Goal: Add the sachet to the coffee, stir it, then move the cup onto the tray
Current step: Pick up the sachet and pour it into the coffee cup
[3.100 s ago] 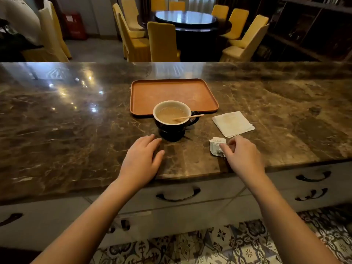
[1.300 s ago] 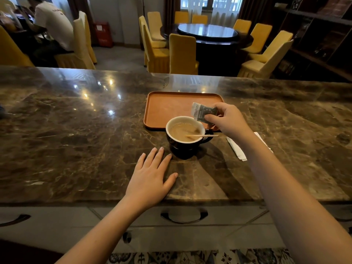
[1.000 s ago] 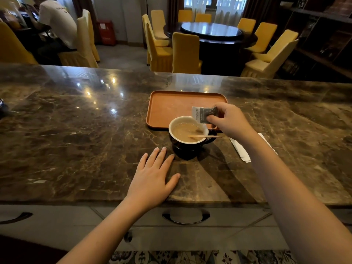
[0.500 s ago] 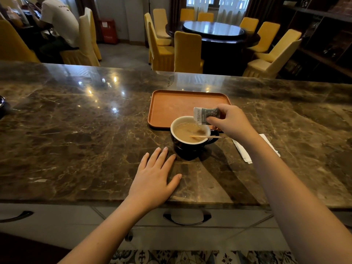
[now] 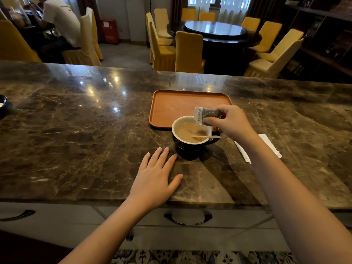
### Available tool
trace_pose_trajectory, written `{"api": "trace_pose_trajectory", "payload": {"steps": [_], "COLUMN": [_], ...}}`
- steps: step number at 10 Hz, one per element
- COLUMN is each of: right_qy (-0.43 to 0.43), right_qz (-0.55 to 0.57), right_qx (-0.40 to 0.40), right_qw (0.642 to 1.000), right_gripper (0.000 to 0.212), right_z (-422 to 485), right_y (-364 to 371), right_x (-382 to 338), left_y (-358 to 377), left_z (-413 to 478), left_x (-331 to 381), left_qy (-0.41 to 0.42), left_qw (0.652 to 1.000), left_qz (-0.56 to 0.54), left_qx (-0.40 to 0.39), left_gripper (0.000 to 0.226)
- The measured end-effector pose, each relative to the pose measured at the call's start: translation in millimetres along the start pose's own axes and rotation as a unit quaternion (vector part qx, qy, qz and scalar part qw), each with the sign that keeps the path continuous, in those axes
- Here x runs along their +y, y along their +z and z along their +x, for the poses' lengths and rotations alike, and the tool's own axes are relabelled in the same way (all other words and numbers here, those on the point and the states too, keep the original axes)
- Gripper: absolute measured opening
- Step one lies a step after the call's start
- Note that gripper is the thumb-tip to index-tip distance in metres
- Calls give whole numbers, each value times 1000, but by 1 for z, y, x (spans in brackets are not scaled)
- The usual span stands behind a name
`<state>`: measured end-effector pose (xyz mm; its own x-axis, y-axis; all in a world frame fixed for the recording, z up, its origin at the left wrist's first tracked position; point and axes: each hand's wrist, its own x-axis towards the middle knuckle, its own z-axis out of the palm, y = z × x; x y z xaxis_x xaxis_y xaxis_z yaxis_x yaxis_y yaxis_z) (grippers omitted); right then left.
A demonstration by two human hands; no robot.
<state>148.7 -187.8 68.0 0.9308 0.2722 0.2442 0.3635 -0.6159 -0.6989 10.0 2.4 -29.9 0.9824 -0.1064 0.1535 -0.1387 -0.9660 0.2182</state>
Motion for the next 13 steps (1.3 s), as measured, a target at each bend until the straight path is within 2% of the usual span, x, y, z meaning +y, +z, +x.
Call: {"api": "trace_pose_trajectory", "payload": {"steps": [2,11,13], "right_qy": [3,5,30], "right_qz": [-3,53,104], "right_qx": [8,-7,-8], "right_qw": [1000,999,994], "right_gripper": [20,19,19], "right_z": [1,-6,-9], "right_y": [0,-5,-3], "right_x": [0,-7,-5], "left_y": [1,-2,-1], "left_z": [0,0,-1], "left_x": [0,2,1], "left_qy": [-4,-6,-6], "left_qw": [1000,1000,1000], "left_qz": [3,0,-1], "left_qx": [0,-7,-2], "left_gripper": [69,66,65]}}
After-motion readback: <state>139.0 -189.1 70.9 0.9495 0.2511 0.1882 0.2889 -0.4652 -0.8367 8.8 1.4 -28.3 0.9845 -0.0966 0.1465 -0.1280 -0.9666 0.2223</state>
